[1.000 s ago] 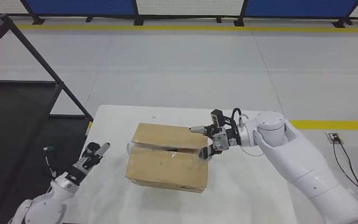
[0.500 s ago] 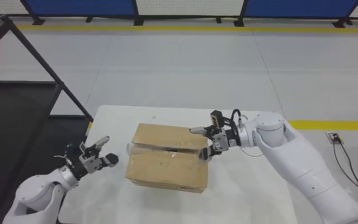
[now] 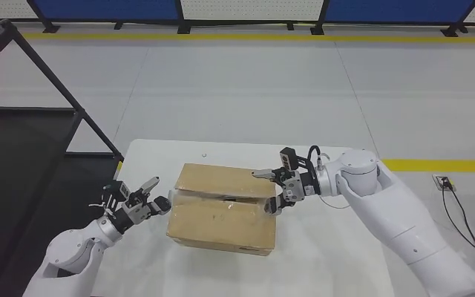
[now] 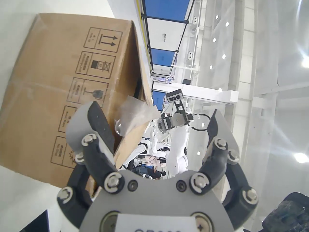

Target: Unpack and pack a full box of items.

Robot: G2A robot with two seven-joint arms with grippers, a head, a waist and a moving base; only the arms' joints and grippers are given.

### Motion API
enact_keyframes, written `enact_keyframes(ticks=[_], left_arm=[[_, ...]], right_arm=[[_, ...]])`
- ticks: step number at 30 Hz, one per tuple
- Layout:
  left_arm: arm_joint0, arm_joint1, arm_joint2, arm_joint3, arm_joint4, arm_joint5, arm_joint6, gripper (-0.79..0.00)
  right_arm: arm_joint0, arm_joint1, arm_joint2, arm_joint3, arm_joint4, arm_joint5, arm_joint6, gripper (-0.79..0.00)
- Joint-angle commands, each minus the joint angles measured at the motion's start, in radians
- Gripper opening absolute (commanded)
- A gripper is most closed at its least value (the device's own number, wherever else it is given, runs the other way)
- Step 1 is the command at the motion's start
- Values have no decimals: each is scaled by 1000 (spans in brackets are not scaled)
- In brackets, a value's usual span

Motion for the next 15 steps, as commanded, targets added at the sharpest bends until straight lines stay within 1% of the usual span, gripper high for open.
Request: enact_keyframes(ticks=[1,4,7,12,15], left_arm=[[3,0,-4,-5,-13,-8,-17,0],[6,1,-16,-11,-30,-12,-28,0],[15,2,-24,-22,-21,-35,-23,0],[34,0,-37,-47,-61,-69,-25,0],[32,-2,-35,-67,-81,-58,-20,0]], right_arm=[[-3,0,4,-1,-2,0,1,0],[-6,1,9,-1,-5,2,2,0],[-6,0,12,0,-8,1,6,0],[-7,-2,16,6,-10,0,10,0],[-7,-4,17,10,-12,-1,15,0]])
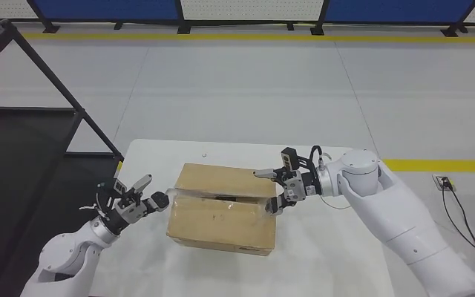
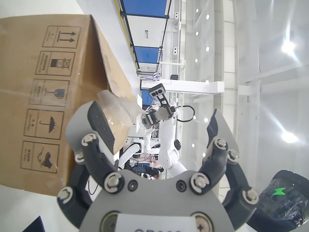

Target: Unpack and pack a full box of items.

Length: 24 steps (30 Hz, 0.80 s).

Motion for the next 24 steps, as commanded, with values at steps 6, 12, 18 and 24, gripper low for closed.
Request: enact_keyframes(ticks=[6,12,18,24], left_arm=[[-20,-3,6,-40,0,11,37,0],[-65,-6,23,-10,64,22,117,0],[-101,-7,22,28,86,13,133,0],[-92,-3,23,51,192,-40,142,0]], right_arm=[[1,-4,1,7,-6,-1,9,0],[-6,-4,9,5,-11,-3,13,0],[-17,-1,21,-1,-16,-4,11,0],[-23,0,30,-7,-19,-2,13,0]])
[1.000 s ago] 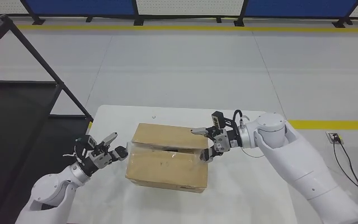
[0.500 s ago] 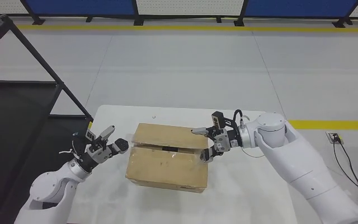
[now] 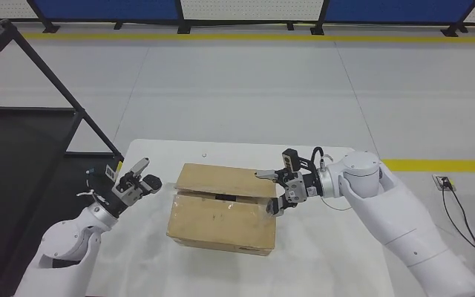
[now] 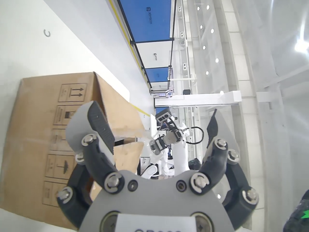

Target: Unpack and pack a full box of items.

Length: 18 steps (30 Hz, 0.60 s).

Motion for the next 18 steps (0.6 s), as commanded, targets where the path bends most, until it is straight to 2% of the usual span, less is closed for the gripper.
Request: enact_keyframes(ticks=[1,8,11,13,16,18], left_arm=[[2,1,2,7,18,-15,-17,0],[42,9,-17,17,149,-123,-2,0],[61,14,-25,12,108,-98,-111,0],[67,16,-38,3,3,-55,-197,0],[69,20,-57,-16,-25,-30,-234,0],[70,24,-59,-26,36,-35,-221,0]], right_arm=[[1,-1,1,1,-2,0,1,0],[8,-6,-1,8,-7,3,5,0],[11,-7,0,10,-8,5,7,0],[13,-8,1,12,-8,7,8,0],[18,-11,-1,15,-10,10,8,0],[21,-13,-3,16,-12,10,9,0]])
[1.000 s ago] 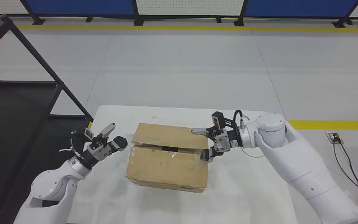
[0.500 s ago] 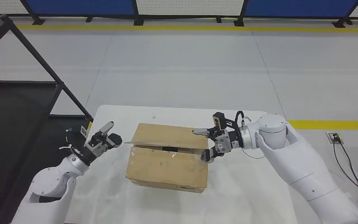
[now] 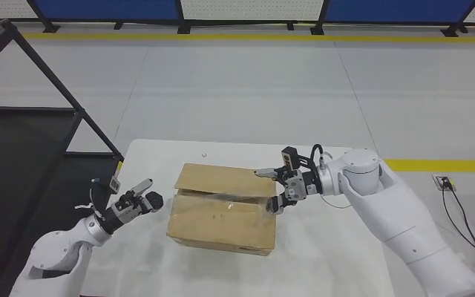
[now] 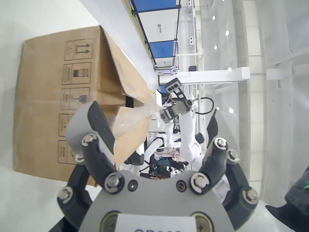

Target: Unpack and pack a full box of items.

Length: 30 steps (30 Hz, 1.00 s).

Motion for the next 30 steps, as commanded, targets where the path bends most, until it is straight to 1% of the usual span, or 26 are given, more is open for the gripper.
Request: enact_keyframes(ticks=[1,4,7,11,15,20,22,26,28,30], left_arm=[[3,3,2,-6,81,-12,31,0],[4,4,14,13,117,3,40,0],[3,5,36,26,152,9,13,0],[5,4,56,15,96,12,-50,0],[8,5,38,2,22,19,-91,0],[12,6,13,-4,-44,23,-78,0],[11,4,13,-4,-69,24,-55,0],[6,3,19,-8,-98,38,-68,0],[5,2,18,-10,-137,52,-84,0],[3,2,13,-12,-143,47,-76,0]], right_arm=[[3,-2,-2,2,-1,-1,0,0],[6,-4,-3,6,-3,0,3,0],[5,-5,0,10,-4,-2,3,0],[4,-5,3,10,-5,-1,4,0],[5,-7,2,10,-6,1,5,0],[7,-10,-1,12,-5,-5,23,0],[9,-12,-2,17,-5,-9,34,0],[11,-13,-4,18,-5,-11,56,0],[10,-12,-5,15,-5,-15,83,0],[8,-11,-6,11,-6,-20,117,0]])
